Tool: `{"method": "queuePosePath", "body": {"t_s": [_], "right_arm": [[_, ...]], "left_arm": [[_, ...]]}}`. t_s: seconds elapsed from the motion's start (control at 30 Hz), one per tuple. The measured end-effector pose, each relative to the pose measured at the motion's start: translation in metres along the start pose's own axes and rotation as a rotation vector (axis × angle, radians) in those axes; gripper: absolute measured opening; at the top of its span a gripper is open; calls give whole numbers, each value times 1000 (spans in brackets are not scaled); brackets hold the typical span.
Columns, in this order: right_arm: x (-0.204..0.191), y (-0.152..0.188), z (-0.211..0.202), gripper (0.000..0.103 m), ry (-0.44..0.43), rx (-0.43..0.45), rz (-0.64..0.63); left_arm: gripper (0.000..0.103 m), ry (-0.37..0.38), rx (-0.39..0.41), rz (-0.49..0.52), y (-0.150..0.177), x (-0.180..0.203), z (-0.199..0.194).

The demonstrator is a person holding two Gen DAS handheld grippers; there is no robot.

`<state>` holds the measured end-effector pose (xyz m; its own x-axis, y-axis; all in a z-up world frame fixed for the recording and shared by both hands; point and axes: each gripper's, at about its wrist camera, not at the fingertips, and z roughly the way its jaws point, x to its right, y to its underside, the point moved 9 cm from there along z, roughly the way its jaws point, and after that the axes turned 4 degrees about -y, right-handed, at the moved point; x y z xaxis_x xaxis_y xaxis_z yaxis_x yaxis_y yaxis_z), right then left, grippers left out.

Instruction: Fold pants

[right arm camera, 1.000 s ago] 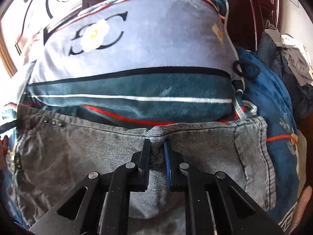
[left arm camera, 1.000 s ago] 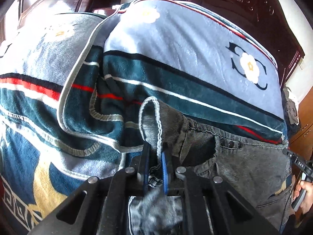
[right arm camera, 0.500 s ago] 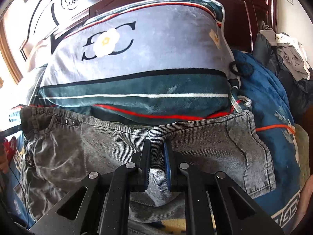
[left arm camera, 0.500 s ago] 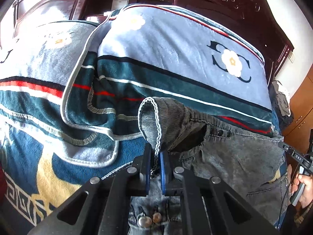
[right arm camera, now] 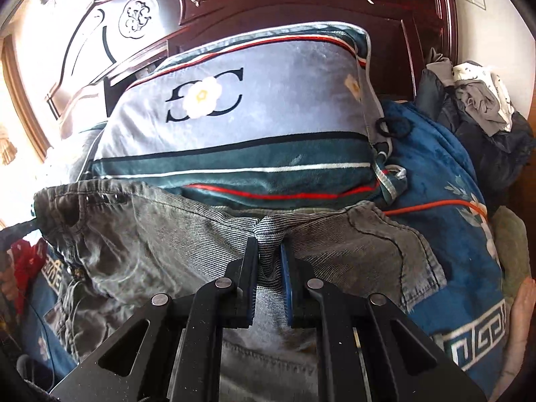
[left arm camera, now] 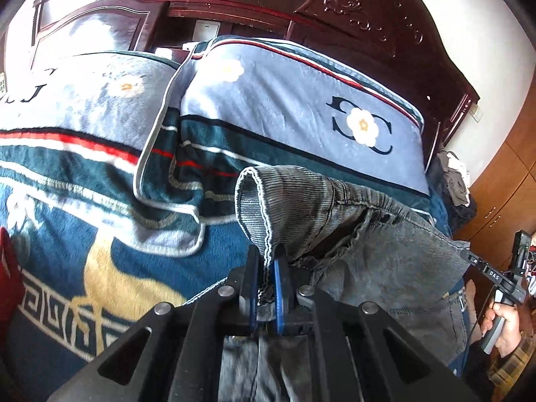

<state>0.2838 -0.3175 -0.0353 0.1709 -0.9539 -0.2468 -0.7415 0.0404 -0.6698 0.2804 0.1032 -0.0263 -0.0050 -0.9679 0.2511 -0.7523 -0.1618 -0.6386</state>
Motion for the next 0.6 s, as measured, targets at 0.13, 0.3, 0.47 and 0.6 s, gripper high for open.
{"method": "queuePosePath", "body": {"t_s": [0.13, 0.3, 0.47, 0.6], "right_arm": [[-7, 14, -15, 11, -11, 8, -7], [-14, 44, -33, 11, -26, 3, -5], [-10, 89, -45, 11, -35, -37, 48], [-6, 132, -43, 12, -13, -103, 54]], "left_arm": [[9, 12, -17, -8, 24, -4, -16], [9, 22, -86, -7, 69, -11, -26], [9, -9, -159, 8, 109, -24, -31], [10, -71, -266, 50, 138, -39, -22]]}}
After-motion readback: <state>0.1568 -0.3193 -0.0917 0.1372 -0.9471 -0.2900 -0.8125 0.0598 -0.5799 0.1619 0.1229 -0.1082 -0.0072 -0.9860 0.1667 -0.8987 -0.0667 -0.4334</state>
